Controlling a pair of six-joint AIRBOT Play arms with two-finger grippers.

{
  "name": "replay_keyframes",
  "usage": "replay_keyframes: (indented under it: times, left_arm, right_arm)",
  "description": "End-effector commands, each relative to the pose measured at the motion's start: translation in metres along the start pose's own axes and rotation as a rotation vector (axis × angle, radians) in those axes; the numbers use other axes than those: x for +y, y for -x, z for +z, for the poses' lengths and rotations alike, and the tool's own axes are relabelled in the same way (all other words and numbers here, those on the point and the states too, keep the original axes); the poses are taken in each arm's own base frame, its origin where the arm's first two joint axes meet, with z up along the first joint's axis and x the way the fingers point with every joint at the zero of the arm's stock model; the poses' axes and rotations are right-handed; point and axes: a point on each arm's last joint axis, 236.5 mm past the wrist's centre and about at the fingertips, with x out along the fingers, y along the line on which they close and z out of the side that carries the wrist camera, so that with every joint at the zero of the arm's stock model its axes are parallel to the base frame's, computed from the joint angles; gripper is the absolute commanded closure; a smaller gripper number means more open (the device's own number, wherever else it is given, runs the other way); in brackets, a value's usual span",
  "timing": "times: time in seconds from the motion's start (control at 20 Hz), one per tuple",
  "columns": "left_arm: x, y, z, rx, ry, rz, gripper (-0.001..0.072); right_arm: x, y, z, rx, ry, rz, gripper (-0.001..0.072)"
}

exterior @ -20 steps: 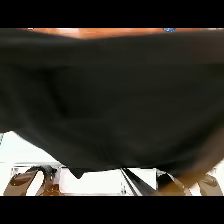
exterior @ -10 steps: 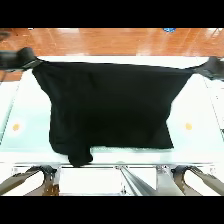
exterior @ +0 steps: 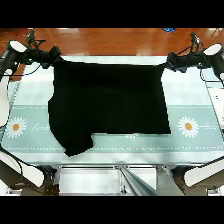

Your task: Fold the shirts.

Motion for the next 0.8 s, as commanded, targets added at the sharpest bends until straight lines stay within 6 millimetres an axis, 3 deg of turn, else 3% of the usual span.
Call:
replay_keyframes:
  times: [0.0,0.1,0.2,0.35,0.55,0.75]
  left_arm:
    - [0.005,-0.012,-0.016,0.105,0.028,-0.01,0.0681]
    - [-0.001,0.001,-0.031,0.18,0.023,-0.038,0.0681]
    - [0.001,0.021,-0.056,0.3,-0.097,-0.045,0.0681]
    - [0.032,0.044,-0.095,0.493,-0.139,0.042,0.0681]
    - [0.056,0.041,-0.152,0.679,-0.094,0.08,0.0681]
    - [0.078,0.044,-0.171,0.742,-0.084,0.141,0.0681]
  right_arm:
    - [-0.002,-0.016,0.001,0.04,-0.018,0.013,0.0691]
    - [0.003,-0.008,-0.013,0.111,-0.018,0.037,0.0691]
    - [0.0,0.007,-0.035,0.214,0.011,0.043,0.0691]
    - [-0.019,0.027,-0.069,0.372,0.056,-0.017,0.0691]
    - [-0.04,0.02,-0.095,0.447,0.05,-0.079,0.0691]
    - [-0.05,0.015,-0.108,0.476,0.03,-0.095,0.0691]
